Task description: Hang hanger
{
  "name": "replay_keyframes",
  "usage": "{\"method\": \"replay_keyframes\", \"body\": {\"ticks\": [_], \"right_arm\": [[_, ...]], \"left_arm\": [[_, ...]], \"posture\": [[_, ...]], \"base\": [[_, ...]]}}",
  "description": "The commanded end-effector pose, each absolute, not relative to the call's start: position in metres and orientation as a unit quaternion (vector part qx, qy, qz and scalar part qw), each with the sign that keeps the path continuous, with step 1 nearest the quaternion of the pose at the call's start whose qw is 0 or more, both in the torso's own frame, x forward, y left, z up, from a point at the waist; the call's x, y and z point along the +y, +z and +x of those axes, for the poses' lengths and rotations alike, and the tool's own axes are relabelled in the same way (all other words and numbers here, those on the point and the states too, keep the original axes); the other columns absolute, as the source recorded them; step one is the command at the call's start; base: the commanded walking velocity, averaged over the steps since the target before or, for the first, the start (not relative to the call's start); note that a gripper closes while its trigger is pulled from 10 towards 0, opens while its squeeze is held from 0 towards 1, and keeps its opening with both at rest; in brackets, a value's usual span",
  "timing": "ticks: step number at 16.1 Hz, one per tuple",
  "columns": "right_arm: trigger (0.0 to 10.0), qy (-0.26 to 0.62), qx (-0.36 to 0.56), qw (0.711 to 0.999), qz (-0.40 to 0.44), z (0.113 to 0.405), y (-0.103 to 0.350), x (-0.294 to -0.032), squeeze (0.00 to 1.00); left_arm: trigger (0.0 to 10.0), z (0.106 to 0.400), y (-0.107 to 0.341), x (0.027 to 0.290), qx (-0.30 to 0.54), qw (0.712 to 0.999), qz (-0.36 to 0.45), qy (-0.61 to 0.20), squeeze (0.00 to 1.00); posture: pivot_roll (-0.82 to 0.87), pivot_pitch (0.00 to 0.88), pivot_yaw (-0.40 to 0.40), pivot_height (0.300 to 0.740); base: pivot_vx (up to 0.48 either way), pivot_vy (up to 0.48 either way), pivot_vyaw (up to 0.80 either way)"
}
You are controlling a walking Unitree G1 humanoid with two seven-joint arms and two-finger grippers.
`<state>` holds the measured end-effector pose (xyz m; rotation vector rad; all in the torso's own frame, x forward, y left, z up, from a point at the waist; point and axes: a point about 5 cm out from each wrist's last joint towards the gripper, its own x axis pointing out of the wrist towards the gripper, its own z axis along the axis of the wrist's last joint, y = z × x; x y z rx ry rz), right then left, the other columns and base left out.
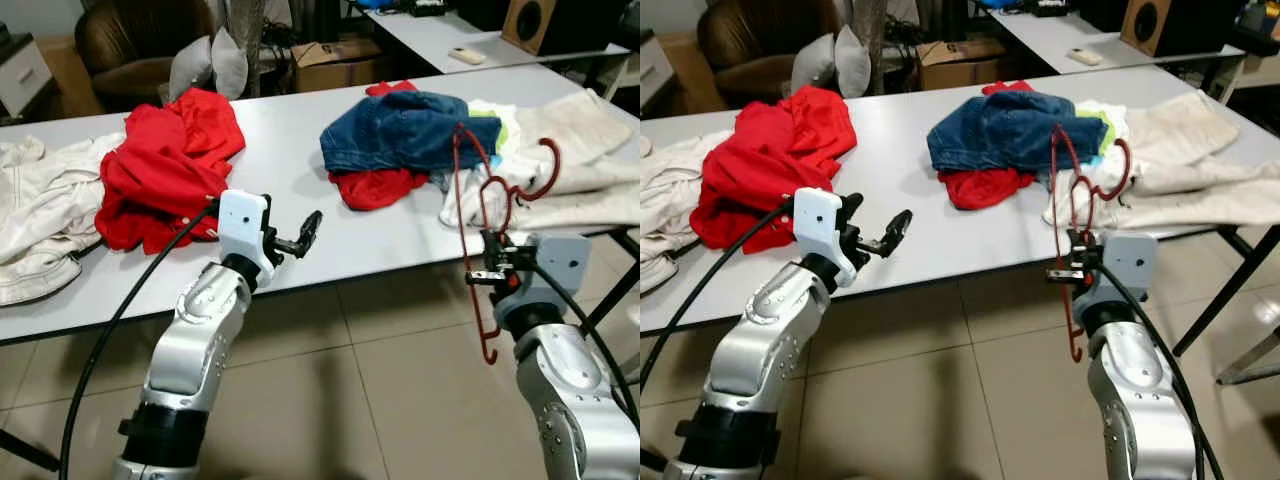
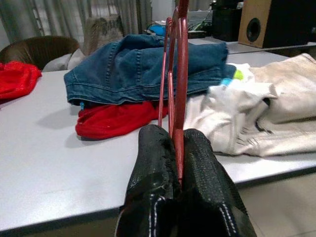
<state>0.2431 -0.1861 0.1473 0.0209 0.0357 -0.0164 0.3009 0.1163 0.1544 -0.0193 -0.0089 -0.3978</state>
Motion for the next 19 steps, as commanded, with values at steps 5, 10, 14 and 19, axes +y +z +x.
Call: {"method": "replay_keyframes", "body": {"ticks": [5, 10, 14, 19], "right_arm": [[10.0, -0.002, 0.009, 1.000, 0.012, 0.245, 0.152, -0.184, 0.00], [10.0, -0.002, 0.008, 1.000, 0.008, 0.246, 0.152, -0.185, 0.00], [10.0, -0.001, 0.006, 1.000, 0.009, 0.246, 0.152, -0.184, 0.00], [10.0, -0.012, -0.002, 1.000, 0.006, 0.246, 0.155, -0.189, 0.00]], "left_arm": [[10.0, 0.305, 0.156, 0.120, -0.004, 0.981, -0.006, -0.193, 1.00], [10.0, 0.307, 0.156, 0.120, -0.004, 0.981, -0.004, -0.192, 1.00], [10.0, 0.310, 0.157, 0.118, -0.007, 0.980, 0.003, -0.199, 1.00], [10.0, 0.334, 0.164, 0.111, -0.009, 0.978, 0.039, -0.204, 1.00]], "posture": [[0.03, 0.000, 0.041, 0.740], [0.04, 0.000, 0.039, 0.740], [0.04, 0.000, 0.045, 0.740], [0.03, 0.000, 0.058, 0.740]], "base": [[0.334, 0.000, -0.32], [0.383, 0.000, -0.24], [0.392, 0.000, -0.72], [0.382, 0.000, 0.00]]}}
